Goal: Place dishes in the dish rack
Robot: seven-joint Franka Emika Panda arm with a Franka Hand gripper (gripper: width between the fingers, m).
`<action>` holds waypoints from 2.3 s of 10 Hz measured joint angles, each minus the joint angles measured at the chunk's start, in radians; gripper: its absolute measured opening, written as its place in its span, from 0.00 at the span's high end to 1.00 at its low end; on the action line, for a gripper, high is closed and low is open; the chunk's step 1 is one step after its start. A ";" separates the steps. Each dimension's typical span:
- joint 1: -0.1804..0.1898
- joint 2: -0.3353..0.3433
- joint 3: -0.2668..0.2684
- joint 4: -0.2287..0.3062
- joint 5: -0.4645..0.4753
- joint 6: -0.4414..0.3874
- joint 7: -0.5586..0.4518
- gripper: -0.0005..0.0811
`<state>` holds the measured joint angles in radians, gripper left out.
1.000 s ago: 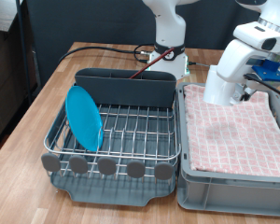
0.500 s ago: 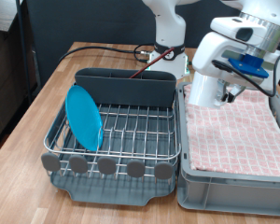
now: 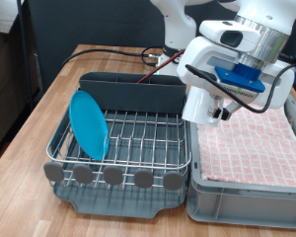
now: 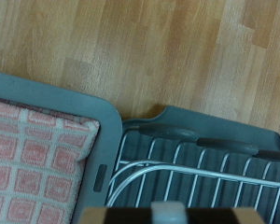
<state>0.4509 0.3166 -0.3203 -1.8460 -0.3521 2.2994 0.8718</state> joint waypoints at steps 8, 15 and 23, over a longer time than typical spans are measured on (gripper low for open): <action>-0.001 0.108 -0.051 0.085 0.003 0.134 0.126 0.91; -0.066 0.173 -0.038 0.145 0.154 0.099 0.126 0.91; -0.164 0.245 0.020 0.141 0.239 0.199 0.044 0.91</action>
<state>0.2873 0.5612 -0.3002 -1.7047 -0.1129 2.4988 0.9157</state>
